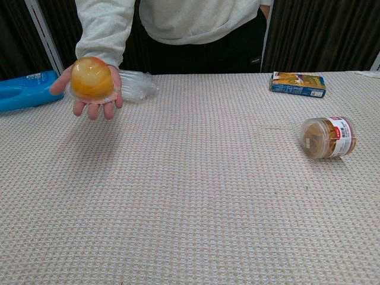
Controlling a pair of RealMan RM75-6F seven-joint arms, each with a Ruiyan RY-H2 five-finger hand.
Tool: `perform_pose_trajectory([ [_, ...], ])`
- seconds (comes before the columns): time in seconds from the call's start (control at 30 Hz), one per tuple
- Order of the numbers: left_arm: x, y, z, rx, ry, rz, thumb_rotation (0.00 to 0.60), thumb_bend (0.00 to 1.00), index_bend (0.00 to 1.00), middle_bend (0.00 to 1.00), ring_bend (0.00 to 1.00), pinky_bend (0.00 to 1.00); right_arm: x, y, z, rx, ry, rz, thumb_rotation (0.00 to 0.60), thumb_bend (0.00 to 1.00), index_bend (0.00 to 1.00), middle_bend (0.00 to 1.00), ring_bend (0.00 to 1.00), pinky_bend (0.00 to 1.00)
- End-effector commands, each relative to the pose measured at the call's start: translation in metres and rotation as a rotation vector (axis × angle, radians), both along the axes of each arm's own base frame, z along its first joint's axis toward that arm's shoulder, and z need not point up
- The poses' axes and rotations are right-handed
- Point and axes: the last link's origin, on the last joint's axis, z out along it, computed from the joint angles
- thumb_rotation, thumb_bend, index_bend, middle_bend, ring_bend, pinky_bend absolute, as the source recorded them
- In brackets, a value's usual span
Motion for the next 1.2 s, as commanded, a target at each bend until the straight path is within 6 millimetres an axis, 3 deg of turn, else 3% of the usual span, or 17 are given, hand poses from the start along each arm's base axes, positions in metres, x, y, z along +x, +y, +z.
perform_pose_trajectory([
  [0.03,0.000,0.000,0.001,-0.001,-0.003,0.002,0.600,0.08,0.00,0.00,0.00,0.00,0.000,0.000,0.000,0.000,0.002,0.002,0.600,0.11,0.12,0.00,0.00,0.00],
  [0.23,0.002,0.002,0.000,-0.013,-0.001,0.003,0.600,0.08,0.00,0.00,0.00,0.00,0.000,0.001,0.000,-0.002,-0.001,-0.002,0.600,0.11,0.12,0.00,0.00,0.00],
  [0.4,0.013,0.015,0.002,-0.032,-0.026,0.011,0.600,0.08,0.00,0.00,0.00,0.00,0.000,0.001,0.000,0.005,0.000,0.001,0.600,0.11,0.12,0.00,0.00,0.00],
  [0.47,0.020,0.028,0.004,-0.036,-0.027,0.010,0.600,0.09,0.00,0.00,0.00,0.00,0.001,0.001,-0.001,0.006,-0.001,0.002,0.600,0.11,0.12,0.00,0.00,0.00],
  [0.6,0.047,0.074,0.010,-0.055,-0.028,0.021,0.600,0.12,0.00,0.00,0.00,0.00,0.001,-0.001,-0.002,0.011,-0.004,0.001,0.600,0.11,0.12,0.00,0.00,0.00],
  [0.8,0.085,0.133,0.003,-0.108,0.035,0.054,0.600,0.15,0.01,0.00,0.00,0.00,0.002,-0.001,-0.003,0.017,0.000,0.006,0.600,0.11,0.12,0.00,0.00,0.00],
  [0.97,0.112,0.167,-0.019,-0.127,0.137,0.093,0.600,0.15,0.02,0.00,0.00,0.00,0.000,0.001,-0.001,0.018,-0.012,-0.002,0.600,0.11,0.12,0.00,0.00,0.00],
  [1.2,0.140,0.196,-0.056,-0.168,0.177,0.166,0.600,0.16,0.07,0.00,0.00,0.04,-0.001,0.001,0.000,0.027,-0.023,-0.005,0.600,0.11,0.12,0.00,0.00,0.00],
])
